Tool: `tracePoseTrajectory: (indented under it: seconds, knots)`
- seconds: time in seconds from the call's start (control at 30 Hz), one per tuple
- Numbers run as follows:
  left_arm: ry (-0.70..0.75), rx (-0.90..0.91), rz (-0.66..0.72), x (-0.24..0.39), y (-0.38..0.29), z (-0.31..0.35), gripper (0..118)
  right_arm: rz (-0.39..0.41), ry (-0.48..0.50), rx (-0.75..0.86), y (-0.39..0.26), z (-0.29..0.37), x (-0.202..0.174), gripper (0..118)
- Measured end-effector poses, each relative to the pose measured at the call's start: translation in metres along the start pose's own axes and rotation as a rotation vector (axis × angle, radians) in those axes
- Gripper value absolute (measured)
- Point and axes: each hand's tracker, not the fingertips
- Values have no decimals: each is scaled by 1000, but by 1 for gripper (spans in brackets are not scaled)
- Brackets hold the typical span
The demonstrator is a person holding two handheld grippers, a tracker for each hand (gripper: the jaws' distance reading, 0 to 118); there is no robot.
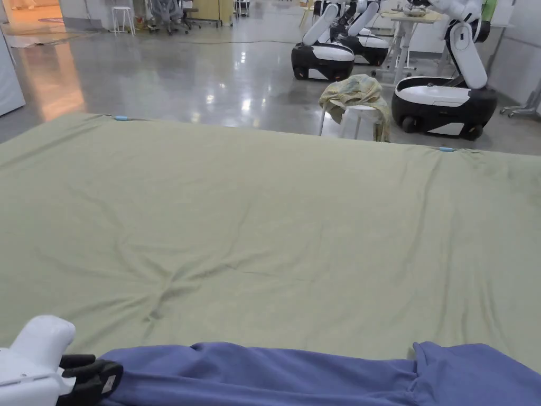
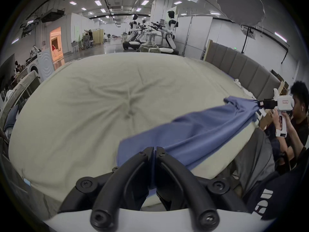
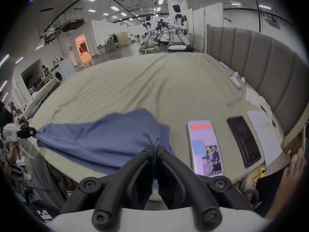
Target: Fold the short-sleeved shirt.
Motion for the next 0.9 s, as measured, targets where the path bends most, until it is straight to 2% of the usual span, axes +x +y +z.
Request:
tracePoseTrajectory:
  seconds: [0.1,0.13,0.17,0.2,0.23,0.27,0.4,0.47,0.5,0.53,0.63,0.67,0.7,0.73,0.77,0.83,0.9]
  knots:
    - [28,-1,59,-6,-11,-11,6,4,-6,-30,-13,-21,-3,5]
    - [32,4,40,-5,-13,-11,14,24,-25,-31,-18,-24,-8,8]
    - [62,37,-2,-1,-12,-9,39,24,-23,-39,-20,-27,-7,27]
    - [103,55,-31,2,-12,-6,54,19,-17,-41,-21,-28,-7,55]
    - [164,92,-69,6,-12,1,58,6,-1,-40,-21,-28,-6,75]
    - [196,144,-99,11,-12,11,58,1,2,-22,-24,-23,-2,71]
    - [224,357,-186,41,-4,65,59,-10,-2,180,-15,15,-13,72]
    - [225,447,-201,62,2,92,59,31,24,300,-10,40,-27,72]
    - [224,479,-198,69,3,101,59,47,25,339,-8,47,-34,72]
    - [226,517,-185,77,4,109,59,63,22,380,-5,71,-65,72]
    - [234,594,-132,86,-2,115,59,82,64,432,-1,87,-96,71]
    - [195,603,-122,90,-2,119,58,79,58,423,2,91,-107,66]
    - [181,624,-112,94,-1,120,58,87,65,430,3,91,-115,52]
    - [182,643,-106,99,-2,122,57,95,71,442,2,90,-123,35]
    - [190,649,-109,103,-3,123,47,99,77,451,2,88,-131,16]
    - [225,659,-85,109,-2,121,9,108,90,459,2,86,-143,2]
    - [149,626,-95,109,-1,122,3,106,117,457,4,83,-151,0]
